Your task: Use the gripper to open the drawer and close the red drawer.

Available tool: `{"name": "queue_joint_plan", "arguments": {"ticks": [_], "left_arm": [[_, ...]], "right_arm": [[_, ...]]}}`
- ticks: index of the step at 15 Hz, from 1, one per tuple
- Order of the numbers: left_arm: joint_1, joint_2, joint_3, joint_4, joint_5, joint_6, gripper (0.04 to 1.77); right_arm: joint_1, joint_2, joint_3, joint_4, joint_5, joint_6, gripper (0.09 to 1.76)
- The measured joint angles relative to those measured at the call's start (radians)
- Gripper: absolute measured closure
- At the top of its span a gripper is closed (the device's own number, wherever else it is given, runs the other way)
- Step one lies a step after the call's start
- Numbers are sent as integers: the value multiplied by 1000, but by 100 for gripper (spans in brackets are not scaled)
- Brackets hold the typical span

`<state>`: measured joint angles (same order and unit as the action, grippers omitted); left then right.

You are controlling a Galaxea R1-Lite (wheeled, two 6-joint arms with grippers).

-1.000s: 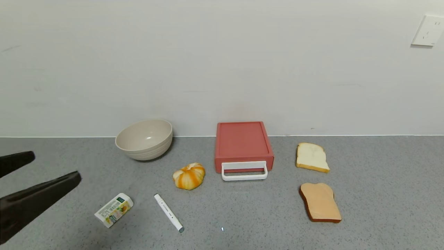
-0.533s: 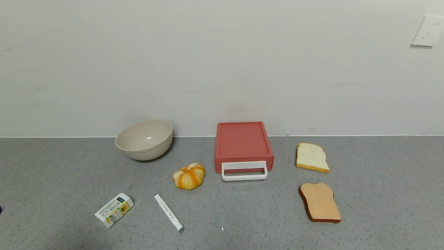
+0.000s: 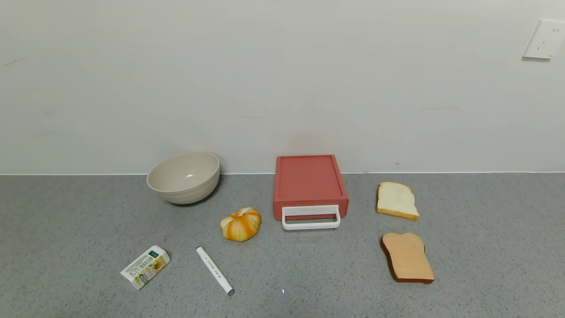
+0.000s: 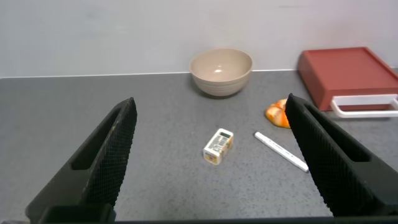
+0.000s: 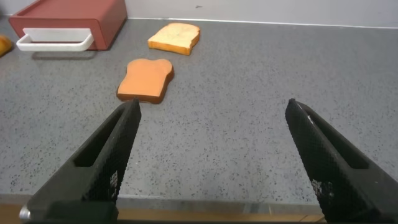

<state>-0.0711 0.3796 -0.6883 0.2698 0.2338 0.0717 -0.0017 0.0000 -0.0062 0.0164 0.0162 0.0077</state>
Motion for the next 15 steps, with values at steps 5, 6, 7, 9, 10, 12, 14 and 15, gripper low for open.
{"name": "queue_joint_plan", "arguments": {"ticks": [5,6,7,9,10,12,14,15], "left_arm": [[64,-177,138,2,-1,22,9],[67,-217,184,-4,-9,22,9],[69,-257,229,-9,-37,18,9],[70,-325,321,-32,-100,4,9],[71,-346,371,-81,-110,-7,9],[71,-368,483,-246,-125,-20,9],[71,-376,601,-361,-153,-19,9],[71,-378,646,-364,-175,-22,9]], "right_arm": [[0,0,0,0,0,0,14],[0,0,0,0,0,0,14],[0,0,0,0,0,0,14],[0,0,0,0,0,0,14],[0,0,0,0,0,0,14],[0,0,0,-1,0,0,14],[0,0,0,-1,0,0,14],[0,0,0,-1,0,0,14]]}}
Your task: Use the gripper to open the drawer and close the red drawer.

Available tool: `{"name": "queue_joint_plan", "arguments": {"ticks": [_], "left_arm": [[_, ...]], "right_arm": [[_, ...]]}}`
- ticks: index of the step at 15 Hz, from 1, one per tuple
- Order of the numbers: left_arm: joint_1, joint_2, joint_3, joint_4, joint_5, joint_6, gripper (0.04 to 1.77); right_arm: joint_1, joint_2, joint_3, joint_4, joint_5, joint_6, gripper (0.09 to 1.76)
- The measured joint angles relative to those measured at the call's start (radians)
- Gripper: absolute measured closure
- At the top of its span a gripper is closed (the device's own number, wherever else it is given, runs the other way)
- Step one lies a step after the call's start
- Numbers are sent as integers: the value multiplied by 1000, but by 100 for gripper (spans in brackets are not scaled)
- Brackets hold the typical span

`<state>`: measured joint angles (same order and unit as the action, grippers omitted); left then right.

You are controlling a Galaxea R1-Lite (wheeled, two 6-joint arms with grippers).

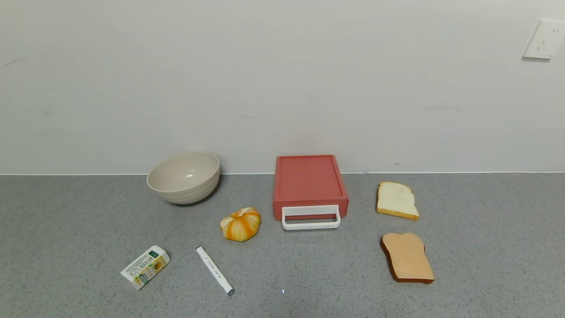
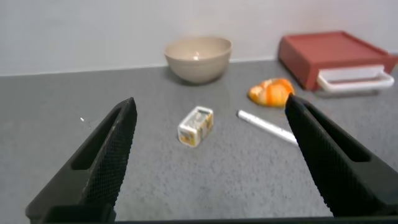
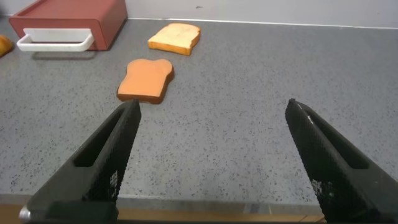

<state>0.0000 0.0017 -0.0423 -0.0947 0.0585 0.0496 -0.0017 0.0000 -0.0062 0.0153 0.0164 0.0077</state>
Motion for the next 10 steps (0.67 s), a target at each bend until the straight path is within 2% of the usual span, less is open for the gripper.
{"name": "queue_joint_plan", "arguments": {"ticks": [4,7,10], "left_arm": [[0,-3,40,100,-44,-12,9],[0,-3,41,102,-38,-68,9],[0,-3,42,102,-39,-67,9]], "right_arm": [[0,0,0,1,0,0,14],[0,0,0,1,0,0,14],[0,0,0,1,0,0,14]]}}
